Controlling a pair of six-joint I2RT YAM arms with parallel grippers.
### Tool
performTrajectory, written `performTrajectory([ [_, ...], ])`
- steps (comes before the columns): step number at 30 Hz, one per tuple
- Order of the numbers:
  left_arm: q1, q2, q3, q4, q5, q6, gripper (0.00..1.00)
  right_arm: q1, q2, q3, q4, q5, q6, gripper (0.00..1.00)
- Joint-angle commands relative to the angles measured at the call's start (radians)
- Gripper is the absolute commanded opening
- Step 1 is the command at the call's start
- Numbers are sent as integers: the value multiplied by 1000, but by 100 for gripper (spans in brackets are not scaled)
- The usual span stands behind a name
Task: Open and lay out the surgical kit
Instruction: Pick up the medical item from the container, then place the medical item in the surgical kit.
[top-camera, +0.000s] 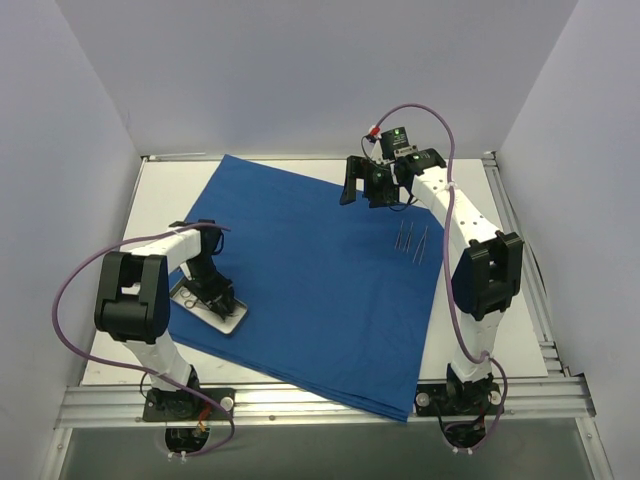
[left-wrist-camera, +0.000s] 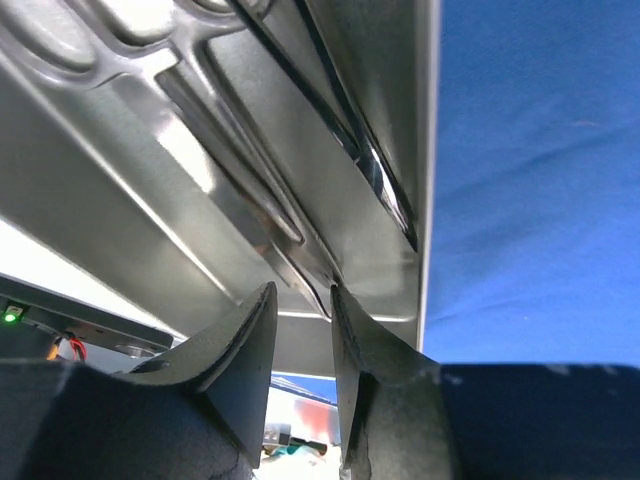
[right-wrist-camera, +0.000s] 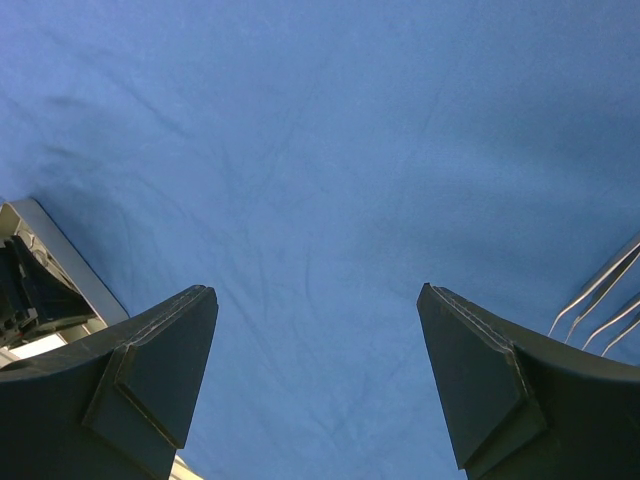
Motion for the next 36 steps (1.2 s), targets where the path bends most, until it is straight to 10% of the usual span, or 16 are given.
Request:
performTrajectory([
  [1,-5,13,-12,52,25,-16,37,6,4,-10,3,-13,0,85],
  [13,3,-77,26,-44,33,-5,2,14,8,18,-7,-4,3,85],
  [26,44,-301,106,-169,209,15,2,43,22,58,-15,-27,16,87],
  [36,-136,-332,202,195,370,216,2,140,50,99,-23,-76,61,78],
])
